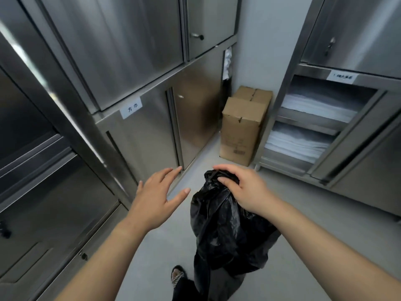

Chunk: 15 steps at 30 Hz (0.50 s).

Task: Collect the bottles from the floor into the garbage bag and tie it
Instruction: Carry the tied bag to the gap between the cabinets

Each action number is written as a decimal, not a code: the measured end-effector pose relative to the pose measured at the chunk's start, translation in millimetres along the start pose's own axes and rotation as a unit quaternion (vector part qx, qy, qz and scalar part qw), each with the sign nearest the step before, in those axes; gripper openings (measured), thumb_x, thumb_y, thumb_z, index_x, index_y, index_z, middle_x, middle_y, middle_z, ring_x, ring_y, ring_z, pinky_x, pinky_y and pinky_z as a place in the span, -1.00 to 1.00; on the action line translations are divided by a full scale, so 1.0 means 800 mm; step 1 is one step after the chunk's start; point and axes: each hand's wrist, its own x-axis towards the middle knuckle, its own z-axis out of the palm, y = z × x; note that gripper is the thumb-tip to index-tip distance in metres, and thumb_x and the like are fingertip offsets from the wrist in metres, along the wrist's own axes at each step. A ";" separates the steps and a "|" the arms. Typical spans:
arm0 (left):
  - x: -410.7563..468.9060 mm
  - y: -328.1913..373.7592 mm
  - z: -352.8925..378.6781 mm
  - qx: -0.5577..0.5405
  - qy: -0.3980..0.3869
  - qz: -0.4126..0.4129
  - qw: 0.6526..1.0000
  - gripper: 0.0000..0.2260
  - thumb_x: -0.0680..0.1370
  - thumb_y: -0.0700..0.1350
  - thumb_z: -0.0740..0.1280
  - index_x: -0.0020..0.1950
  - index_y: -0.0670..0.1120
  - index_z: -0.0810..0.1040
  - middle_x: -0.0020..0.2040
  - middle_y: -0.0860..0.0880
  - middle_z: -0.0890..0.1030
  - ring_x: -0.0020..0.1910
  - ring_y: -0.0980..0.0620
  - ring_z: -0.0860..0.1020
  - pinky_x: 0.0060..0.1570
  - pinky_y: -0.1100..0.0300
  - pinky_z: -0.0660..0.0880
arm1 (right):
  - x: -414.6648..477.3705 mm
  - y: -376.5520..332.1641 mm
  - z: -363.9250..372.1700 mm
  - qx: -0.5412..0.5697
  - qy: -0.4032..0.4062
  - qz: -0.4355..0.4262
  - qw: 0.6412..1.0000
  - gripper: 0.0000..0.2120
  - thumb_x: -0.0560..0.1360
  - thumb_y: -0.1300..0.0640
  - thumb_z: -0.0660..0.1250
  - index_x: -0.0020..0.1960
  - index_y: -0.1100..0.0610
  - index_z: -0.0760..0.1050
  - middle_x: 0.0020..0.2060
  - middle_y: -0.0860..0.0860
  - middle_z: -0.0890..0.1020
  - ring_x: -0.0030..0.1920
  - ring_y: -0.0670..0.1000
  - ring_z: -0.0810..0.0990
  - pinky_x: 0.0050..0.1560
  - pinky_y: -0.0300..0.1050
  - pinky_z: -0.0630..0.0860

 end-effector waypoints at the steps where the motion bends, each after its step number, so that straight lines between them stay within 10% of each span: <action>1: 0.025 -0.007 -0.005 0.001 -0.003 0.009 1.000 -0.43 0.49 0.34 0.03 0.48 0.20 0.14 0.45 0.11 0.29 0.44 0.09 0.22 0.40 -0.27 0.12 | 0.021 0.003 -0.006 -0.006 0.013 0.010 1.000 -0.73 0.54 0.07 0.27 0.23 -0.08 0.49 0.13 -0.14 0.58 0.16 -0.16 0.49 0.05 -0.50 0.29; 15: 0.329 -0.042 -0.033 -0.044 -0.058 0.154 0.985 -0.37 0.45 0.39 -0.03 0.47 0.17 0.19 0.45 0.16 0.29 0.42 0.10 0.28 0.39 -0.14 0.24 | 0.233 0.059 -0.105 -0.018 0.197 0.091 0.976 -0.75 0.52 0.11 0.30 0.16 -0.14 0.51 -0.05 -0.33 0.54 -0.05 -0.38 0.48 -0.07 -0.60 0.30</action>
